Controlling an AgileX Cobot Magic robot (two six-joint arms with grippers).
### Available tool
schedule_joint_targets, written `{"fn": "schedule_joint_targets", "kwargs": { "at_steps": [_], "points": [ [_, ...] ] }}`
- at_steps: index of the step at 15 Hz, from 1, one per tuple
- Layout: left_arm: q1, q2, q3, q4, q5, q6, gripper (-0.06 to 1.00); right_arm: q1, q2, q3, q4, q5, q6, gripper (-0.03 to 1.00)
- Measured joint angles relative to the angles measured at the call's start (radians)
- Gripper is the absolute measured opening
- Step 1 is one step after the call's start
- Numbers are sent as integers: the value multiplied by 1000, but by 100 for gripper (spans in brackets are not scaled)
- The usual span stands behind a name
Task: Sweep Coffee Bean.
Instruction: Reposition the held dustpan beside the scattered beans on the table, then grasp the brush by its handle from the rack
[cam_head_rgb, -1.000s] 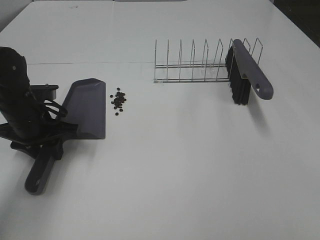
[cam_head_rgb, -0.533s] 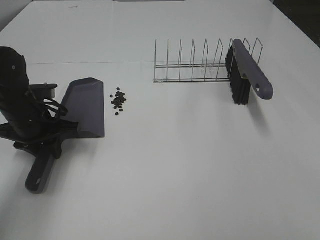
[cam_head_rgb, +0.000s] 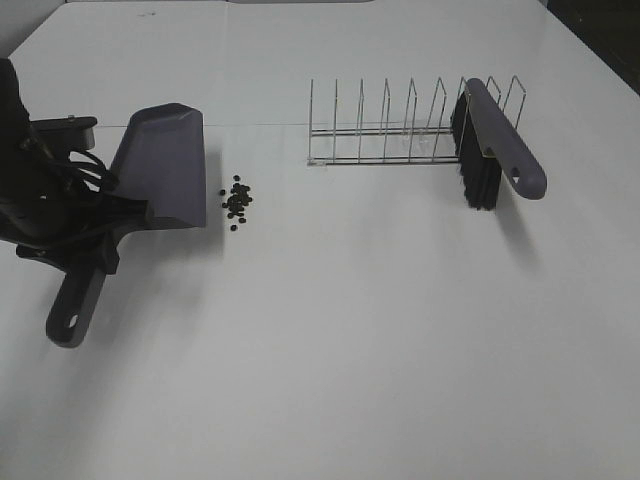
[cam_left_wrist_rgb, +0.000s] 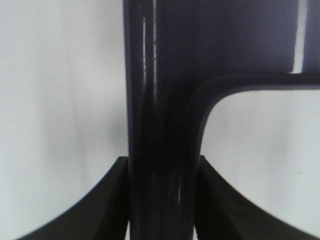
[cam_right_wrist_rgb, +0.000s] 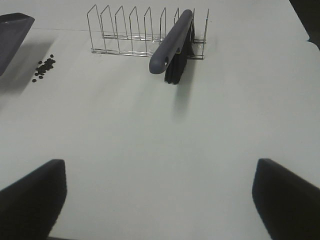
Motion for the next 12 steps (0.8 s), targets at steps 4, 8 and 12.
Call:
{"fn": "schedule_joint_targets", "kwargs": {
  "at_steps": [4, 8, 12],
  "points": [
    [0, 0, 0, 2, 0, 0, 32, 0, 149, -17, 1, -119, 0, 85],
    [0, 0, 0, 2, 0, 0, 32, 0, 452, -36, 8, -386, 0, 85],
    [0, 0, 0, 2, 0, 11, 32, 0, 798, -193, 15, -446, -14, 84]
  ]
}}
